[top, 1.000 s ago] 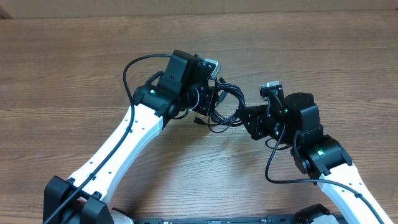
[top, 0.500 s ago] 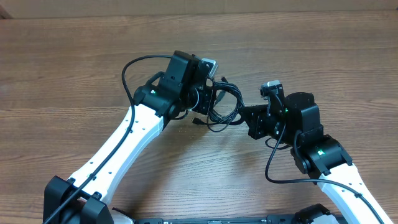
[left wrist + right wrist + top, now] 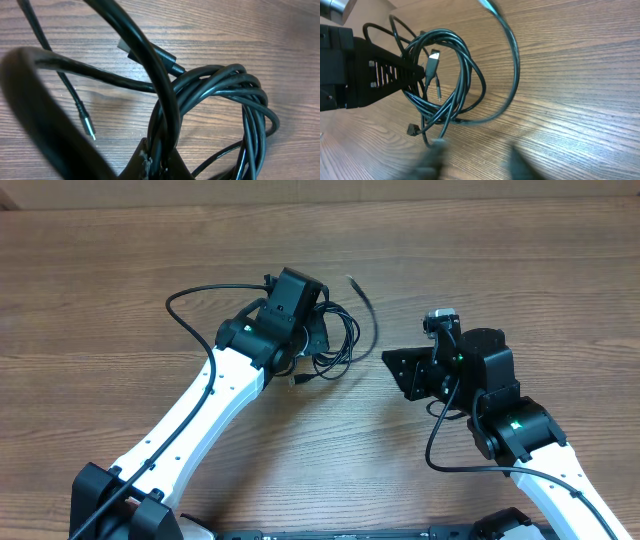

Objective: Untangle cables

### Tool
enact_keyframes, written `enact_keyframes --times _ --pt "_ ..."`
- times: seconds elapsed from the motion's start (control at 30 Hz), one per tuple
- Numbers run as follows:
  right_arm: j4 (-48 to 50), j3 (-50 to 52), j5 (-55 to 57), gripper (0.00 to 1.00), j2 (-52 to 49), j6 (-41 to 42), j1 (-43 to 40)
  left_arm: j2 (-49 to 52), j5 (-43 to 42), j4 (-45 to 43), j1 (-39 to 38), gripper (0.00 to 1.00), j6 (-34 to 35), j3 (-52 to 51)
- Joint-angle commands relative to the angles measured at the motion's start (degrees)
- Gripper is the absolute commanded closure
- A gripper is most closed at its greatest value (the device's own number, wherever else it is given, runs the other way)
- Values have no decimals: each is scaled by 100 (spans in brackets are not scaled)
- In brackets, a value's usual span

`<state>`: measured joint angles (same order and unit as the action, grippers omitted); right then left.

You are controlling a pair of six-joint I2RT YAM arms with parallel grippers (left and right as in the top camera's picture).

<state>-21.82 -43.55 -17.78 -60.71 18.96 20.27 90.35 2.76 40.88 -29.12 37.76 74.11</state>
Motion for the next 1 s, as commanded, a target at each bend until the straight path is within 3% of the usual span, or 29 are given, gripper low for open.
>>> enact_keyframes --times 0.0,0.3,0.4,0.47,0.5,0.73,0.83,0.87,0.97 --pt "50 -109 103 0 50 76 -9 42 118 -61 24 96 -199 -13" --pt "28 -109 98 4 50 72 -7 42 -1499 -426 24 96 -1827 -13" --pt "22 -109 98 23 50 66 -7 42 -2186 -503 24 96 -2284 -13" --pt "4 -109 98 44 50 48 -7 42 -2533 -538 24 96 -2476 -13" --pt "4 -109 98 50 50 48 -7 42 -2533 -540 24 96 -2472 -13" --pt "4 -109 101 57 50 46 -9 42 -2846 -544 24 96 -2603 -13" --pt "7 -109 101 78 50 46 -9 42 -2977 -562 24 96 -2691 -13" --pt "4 -109 101 91 50 46 -7 42 -2957 -560 26 96 -2708 -13" --pt "4 -109 101 96 50 48 -9 42 -2909 -562 28 96 -2702 -13"
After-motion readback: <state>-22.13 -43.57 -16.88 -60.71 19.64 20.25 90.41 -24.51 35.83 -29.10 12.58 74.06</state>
